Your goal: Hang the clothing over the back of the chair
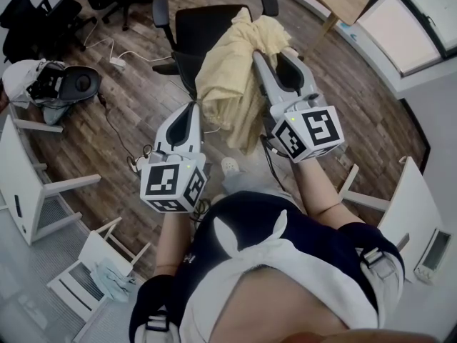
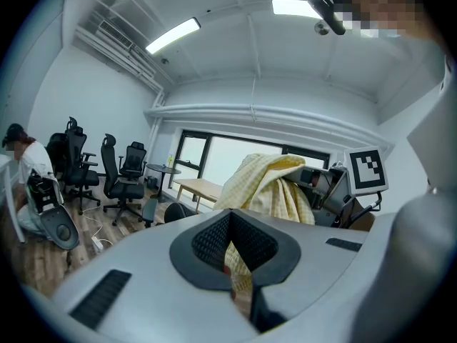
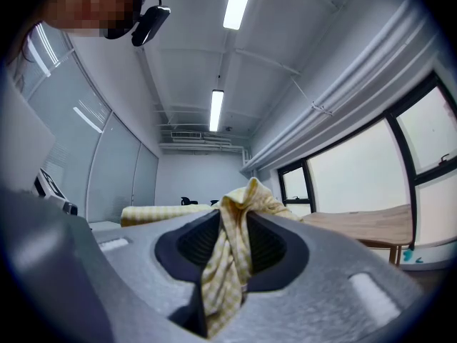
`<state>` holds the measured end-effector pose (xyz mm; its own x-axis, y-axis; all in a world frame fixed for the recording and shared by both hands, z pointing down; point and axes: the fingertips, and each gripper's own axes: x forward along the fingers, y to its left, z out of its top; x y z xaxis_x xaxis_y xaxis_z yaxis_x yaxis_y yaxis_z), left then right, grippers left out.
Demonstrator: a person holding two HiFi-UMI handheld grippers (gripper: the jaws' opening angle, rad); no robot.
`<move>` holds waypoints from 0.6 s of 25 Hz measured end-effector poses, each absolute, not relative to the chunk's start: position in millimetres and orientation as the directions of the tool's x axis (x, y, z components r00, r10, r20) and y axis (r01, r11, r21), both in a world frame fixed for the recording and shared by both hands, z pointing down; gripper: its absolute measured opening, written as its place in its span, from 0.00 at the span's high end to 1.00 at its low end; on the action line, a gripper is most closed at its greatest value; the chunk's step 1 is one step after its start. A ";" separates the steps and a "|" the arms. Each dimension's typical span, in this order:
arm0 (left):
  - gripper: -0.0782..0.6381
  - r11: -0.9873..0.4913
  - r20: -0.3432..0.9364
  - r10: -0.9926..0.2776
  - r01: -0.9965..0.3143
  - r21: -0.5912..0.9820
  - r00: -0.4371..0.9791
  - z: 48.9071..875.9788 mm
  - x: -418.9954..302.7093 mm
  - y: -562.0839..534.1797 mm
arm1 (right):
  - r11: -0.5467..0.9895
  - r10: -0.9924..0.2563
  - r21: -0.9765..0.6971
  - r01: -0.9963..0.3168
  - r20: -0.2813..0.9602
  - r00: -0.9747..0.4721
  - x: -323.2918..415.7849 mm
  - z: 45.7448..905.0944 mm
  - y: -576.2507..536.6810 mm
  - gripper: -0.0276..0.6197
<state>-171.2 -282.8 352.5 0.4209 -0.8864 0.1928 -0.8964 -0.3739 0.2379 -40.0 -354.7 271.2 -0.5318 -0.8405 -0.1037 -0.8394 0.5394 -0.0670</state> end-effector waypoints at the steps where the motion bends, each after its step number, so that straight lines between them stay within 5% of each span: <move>1: 0.88 -0.374 0.194 -0.886 -0.896 0.238 0.421 353.1 -170.9 -283.8 | 0.537 -0.842 -0.065 -0.841 -0.099 -0.530 -40.2 273.2 -356.9 0.80; 15: 0.88 -0.395 0.187 -0.879 -0.890 0.229 0.438 349.0 -150.2 -300.8 | 0.512 -0.859 -0.023 -0.859 0.019 -0.512 -35.5 306.0 -387.6 0.79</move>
<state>-150.2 -300.8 349.0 0.4381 -0.8792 0.1875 -0.8899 -0.3947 0.2286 -35.5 -387.6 306.0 -0.5125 -0.8585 0.0190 -0.8587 0.5120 -0.0226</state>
